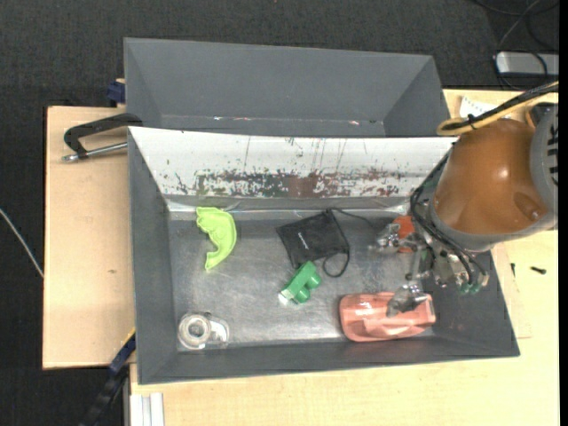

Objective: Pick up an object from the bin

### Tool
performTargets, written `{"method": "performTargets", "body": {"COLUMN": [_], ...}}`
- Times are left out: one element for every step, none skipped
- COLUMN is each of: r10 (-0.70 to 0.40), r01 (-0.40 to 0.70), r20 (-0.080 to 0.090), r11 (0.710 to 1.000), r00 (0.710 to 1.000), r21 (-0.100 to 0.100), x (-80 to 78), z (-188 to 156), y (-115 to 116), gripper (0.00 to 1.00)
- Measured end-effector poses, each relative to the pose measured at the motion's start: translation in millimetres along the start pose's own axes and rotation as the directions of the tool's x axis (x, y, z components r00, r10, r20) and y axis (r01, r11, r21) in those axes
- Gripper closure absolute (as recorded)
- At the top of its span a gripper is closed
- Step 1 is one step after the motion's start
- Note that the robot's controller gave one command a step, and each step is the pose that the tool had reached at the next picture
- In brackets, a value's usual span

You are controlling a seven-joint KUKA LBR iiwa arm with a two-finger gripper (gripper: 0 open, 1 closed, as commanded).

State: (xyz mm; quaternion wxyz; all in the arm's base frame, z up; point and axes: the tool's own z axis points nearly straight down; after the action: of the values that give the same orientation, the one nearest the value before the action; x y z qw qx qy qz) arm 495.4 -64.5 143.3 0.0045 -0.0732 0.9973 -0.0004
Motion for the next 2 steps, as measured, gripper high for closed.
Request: {"method": "performTargets", "body": {"r10": [-0.222, -0.240], "r01": [0.222, 0.240], "r20": [-0.009, -0.015], "r11": [0.975, 0.971], "r00": [0.975, 0.971], "r21": [-0.004, 0.002], "x": [3.0, -2.7], "z": [13.1, 27.9], "y": [-8.2, -8.2], "gripper": [0.00, 0.00]}}
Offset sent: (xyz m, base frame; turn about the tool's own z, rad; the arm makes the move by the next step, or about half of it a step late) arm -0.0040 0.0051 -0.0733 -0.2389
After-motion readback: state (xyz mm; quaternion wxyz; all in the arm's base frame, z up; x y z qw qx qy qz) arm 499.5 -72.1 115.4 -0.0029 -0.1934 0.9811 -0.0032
